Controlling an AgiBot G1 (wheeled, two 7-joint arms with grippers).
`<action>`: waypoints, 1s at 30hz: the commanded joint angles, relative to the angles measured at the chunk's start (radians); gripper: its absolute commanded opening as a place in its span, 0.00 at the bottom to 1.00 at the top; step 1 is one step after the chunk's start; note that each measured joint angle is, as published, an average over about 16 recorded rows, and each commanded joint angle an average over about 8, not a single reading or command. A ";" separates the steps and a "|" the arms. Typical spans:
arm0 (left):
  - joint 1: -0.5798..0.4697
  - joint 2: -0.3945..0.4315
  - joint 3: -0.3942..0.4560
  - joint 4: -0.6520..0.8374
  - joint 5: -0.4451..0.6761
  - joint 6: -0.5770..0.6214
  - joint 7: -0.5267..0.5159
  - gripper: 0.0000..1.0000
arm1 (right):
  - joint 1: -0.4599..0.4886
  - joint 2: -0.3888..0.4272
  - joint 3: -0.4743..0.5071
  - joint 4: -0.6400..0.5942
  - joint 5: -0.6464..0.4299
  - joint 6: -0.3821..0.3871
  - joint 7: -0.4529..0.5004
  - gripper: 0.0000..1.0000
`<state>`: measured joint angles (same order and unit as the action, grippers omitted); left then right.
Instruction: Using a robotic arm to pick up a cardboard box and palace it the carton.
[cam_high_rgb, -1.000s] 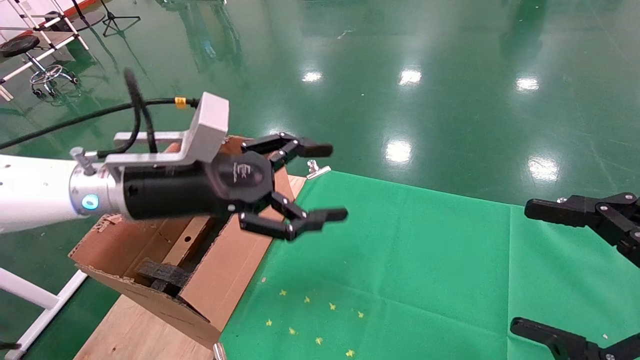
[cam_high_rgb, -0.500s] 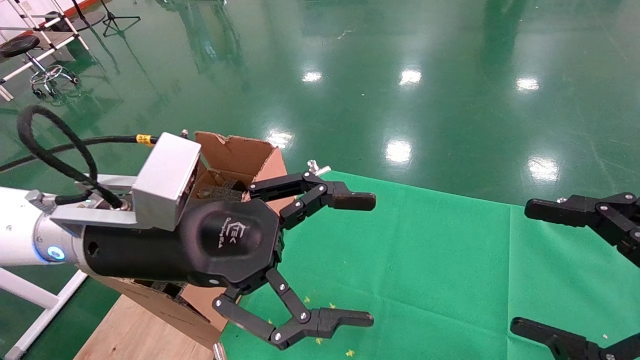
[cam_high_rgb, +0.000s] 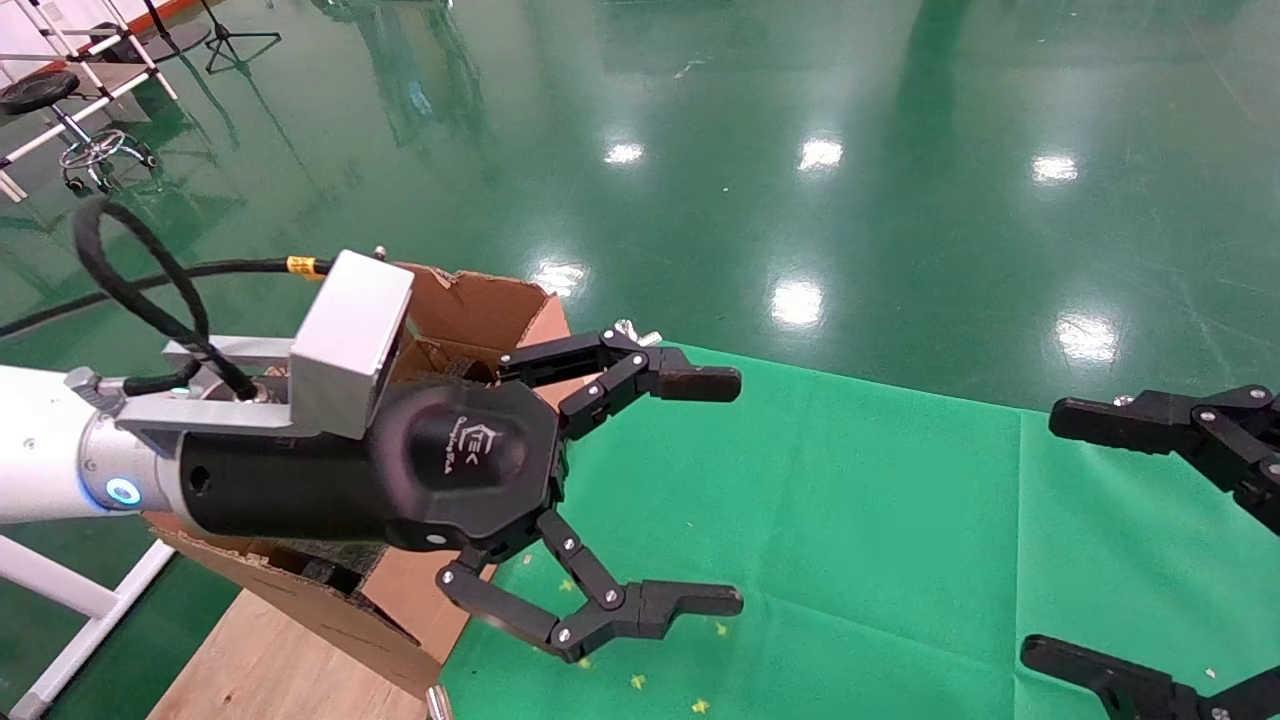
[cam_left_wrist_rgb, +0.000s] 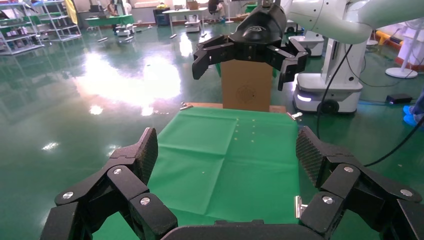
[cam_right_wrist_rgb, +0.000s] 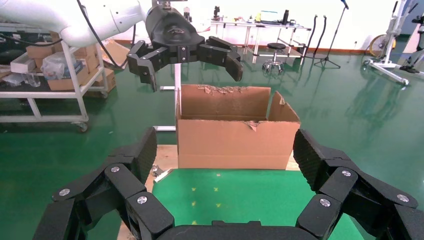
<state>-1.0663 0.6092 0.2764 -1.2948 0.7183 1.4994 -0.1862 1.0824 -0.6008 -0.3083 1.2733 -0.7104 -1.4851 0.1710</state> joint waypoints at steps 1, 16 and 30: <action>-0.002 0.000 0.001 0.003 0.003 -0.001 0.000 1.00 | 0.000 0.000 0.000 0.000 0.000 0.000 0.000 1.00; -0.007 0.001 0.003 0.010 0.011 -0.004 -0.001 1.00 | 0.000 0.000 0.000 0.000 0.000 0.000 0.000 1.00; -0.008 0.002 0.003 0.012 0.013 -0.005 -0.002 1.00 | 0.000 0.000 0.000 0.000 0.000 0.000 0.000 1.00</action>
<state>-1.0746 0.6112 0.2798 -1.2831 0.7312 1.4949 -0.1878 1.0824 -0.6008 -0.3083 1.2733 -0.7104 -1.4852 0.1710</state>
